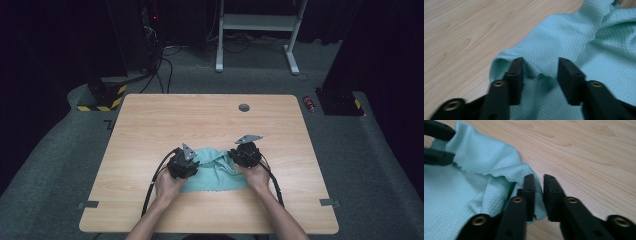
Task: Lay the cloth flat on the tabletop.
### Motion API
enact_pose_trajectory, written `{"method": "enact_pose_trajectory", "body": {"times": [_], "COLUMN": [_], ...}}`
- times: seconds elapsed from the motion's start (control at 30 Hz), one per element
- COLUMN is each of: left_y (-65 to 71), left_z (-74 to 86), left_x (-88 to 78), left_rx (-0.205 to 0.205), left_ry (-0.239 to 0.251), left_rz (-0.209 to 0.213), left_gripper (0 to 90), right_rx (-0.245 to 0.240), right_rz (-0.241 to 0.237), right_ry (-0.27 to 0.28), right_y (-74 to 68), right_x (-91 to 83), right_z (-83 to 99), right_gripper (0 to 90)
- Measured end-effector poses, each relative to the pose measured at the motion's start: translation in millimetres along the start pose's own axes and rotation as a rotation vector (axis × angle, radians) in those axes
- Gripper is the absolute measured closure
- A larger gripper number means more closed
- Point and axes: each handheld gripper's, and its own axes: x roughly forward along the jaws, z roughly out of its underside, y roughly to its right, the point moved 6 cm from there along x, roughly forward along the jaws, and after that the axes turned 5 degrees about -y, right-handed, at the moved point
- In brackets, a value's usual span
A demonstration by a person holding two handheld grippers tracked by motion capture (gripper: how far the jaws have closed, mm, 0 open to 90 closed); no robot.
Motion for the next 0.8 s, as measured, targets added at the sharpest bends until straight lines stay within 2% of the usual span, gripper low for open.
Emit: {"method": "enact_pose_trajectory", "body": {"times": [0.03,0.17,0.23,0.37,0.4,0.43,0.5,0.53,0.67,0.7,0.8], "left_y": [-0.2,-6.8,-10.4,-18.7,-18.7,-24.2,-31.8,-36.9,-51.1,-53.0,-53.3], "left_z": [-0.5,0.2,-1.1,-11.3,-11.3,-17.7,-23.3,-25.5,-27.6,-25.3,-21.1], "left_x": [2.5,5.7,4.6,-1.1,-1.1,-2.5,-1.6,0.0,8.7,12.6,16.6], "left_rx": [-0.017,-0.06,-0.079,-0.132,-0.132,-0.172,-0.231,-0.254,-0.393,-0.417,-0.401], "left_ry": [0.002,0.001,0.004,0.037,0.037,0.054,0.078,0.081,0.098,0.084,0.055], "left_rz": [0.012,0.053,0.074,0.137,0.137,0.176,0.22,0.234,0.312,0.317,0.287], "left_gripper": [67.5,84.0,88.0,89.2,89.2,89.3,89.4,89.3,88.6,87.7,83.0], "right_rx": [-0.011,-0.029,-0.031,-0.017,-0.017,0.004,0.013,0.017,0.045,0.057,0.066], "right_rz": [-0.003,-0.007,-0.007,-0.008,-0.008,-0.008,-0.005,-0.004,-0.001,-0.002,-0.001], "right_ry": [-0.007,-0.005,0.014,0.025,0.025,0.031,0.034,0.036,0.034,0.033,0.036], "right_y": [-1.1,-2.9,-3.0,0.3,0.3,3.3,6.1,7.7,14.7,16.0,18.9], "right_x": [1.1,1.2,-1.0,-2.8,-2.8,-3.6,-3.9,-4.1,-3.7,-3.1,-1.2], "right_z": [-0.9,-5.6,-8.0,-8.5,-8.5,-8.9,-9.4,-9.6,-7.8,-7.2,-6.7], "right_gripper": [88.8,89.7,89.7,89.7,89.7,89.7,89.7,89.7,89.6,89.5,89.1]}}
